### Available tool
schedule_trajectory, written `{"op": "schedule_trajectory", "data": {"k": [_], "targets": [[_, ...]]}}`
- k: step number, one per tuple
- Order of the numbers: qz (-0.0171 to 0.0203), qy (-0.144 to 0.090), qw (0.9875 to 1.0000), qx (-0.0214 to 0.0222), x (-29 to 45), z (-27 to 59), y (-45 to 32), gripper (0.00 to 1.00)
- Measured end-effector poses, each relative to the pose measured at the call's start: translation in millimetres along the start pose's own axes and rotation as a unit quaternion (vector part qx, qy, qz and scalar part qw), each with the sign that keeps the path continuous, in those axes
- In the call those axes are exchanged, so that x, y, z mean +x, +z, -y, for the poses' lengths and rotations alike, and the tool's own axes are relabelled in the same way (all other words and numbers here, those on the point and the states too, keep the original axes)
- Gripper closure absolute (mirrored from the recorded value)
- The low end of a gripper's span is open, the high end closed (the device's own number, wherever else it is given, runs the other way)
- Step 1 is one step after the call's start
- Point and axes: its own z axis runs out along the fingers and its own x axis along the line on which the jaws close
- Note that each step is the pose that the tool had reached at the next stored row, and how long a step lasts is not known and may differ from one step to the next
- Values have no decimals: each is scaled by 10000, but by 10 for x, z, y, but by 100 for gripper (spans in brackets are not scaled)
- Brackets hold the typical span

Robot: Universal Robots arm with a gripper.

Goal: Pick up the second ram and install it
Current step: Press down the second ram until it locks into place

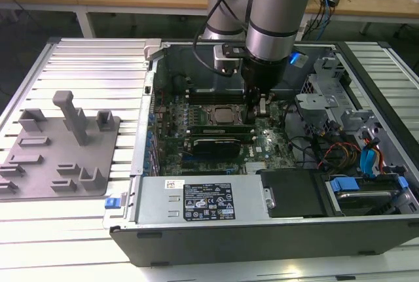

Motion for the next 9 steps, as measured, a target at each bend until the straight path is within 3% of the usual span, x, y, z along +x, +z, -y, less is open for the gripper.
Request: {"op": "schedule_trajectory", "data": {"k": [2,9], "targets": [[-1,0,10000,0,0,-2,-1,92],[-1,1,10000,19,1,-245,0,92]]}}
